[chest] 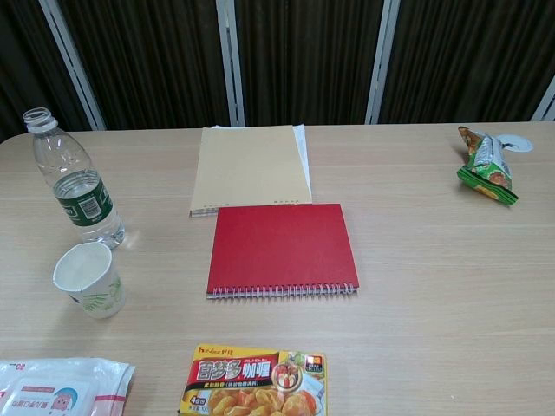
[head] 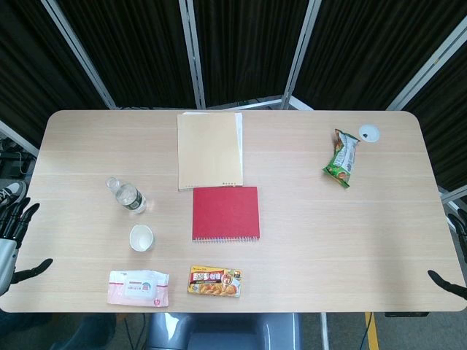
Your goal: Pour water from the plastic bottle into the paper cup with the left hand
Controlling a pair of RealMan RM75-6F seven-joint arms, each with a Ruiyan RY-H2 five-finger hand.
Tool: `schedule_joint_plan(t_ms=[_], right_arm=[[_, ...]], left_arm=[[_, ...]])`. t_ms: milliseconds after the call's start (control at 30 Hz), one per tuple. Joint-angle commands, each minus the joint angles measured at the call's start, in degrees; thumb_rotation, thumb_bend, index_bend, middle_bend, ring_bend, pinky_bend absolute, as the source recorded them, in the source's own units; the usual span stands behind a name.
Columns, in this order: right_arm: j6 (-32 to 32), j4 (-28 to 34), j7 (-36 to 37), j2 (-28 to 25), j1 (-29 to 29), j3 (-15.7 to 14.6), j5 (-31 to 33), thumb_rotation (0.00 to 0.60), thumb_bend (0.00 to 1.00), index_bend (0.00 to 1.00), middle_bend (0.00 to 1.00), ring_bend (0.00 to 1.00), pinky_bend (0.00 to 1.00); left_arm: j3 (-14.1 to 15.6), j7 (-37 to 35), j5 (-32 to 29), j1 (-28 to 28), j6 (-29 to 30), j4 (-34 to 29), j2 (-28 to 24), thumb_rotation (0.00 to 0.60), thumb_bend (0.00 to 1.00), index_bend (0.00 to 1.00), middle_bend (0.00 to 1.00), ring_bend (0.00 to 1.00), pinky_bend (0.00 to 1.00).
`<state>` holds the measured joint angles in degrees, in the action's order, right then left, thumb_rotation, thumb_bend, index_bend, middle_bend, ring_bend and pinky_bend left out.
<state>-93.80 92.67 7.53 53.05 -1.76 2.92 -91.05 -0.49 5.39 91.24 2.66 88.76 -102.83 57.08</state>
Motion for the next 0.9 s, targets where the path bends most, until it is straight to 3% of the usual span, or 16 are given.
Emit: schedule_joint_plan(t_ms=[33, 300, 367, 667, 900], right_arm=[[-0.07, -0.03, 0.16, -0.02, -0.05, 0.00, 0.00, 0.600, 0.00, 0.00, 0.00, 0.00, 0.00], [0.50, 0.00, 0.58, -0.08, 0.18, 0.10, 0.44, 0.600, 0.00, 0.00, 0.00, 0.00, 0.00], [0.67, 0.32, 0.56, -0.21, 0.38, 0.30, 0.58, 0.600, 0.00, 0.00, 0.00, 0.00, 0.00], [3.75, 1.10, 0.80, -0.35, 1.85, 0.44, 1.59, 0.600, 0.00, 0.00, 0.00, 0.00, 0.00], [5.42, 1.06, 0.63, -0.11, 2.75, 0.42, 1.86, 0.600, 0.00, 0.00, 0.00, 0.00, 0.00]], left_arm=[[0.08, -0.05, 0.27, -0.12, 0.25, -0.02, -0.06, 0.600, 0.00, 0.00, 0.00, 0.00, 0.00], [-0.37, -0.51, 0.13, 0.62, -0.52, 0.90, 0.90, 0.600, 0.00, 0.00, 0.00, 0.00, 0.00], [-2.38, -3.10, -1.28, 2.75, -2.24, 3.22, 3.65, 0.600, 0.00, 0.00, 0.00, 0.00, 0.00], [-7.89, -26.24, -10.31, 11.69, -15.87, 19.45, 18.42, 0.600, 0.00, 0.00, 0.00, 0.00, 0.00], [-9.41, -35.85, -14.85, 14.75, -22.76, 30.77, 26.24, 0.600, 0.00, 0.00, 0.00, 0.00, 0.00]])
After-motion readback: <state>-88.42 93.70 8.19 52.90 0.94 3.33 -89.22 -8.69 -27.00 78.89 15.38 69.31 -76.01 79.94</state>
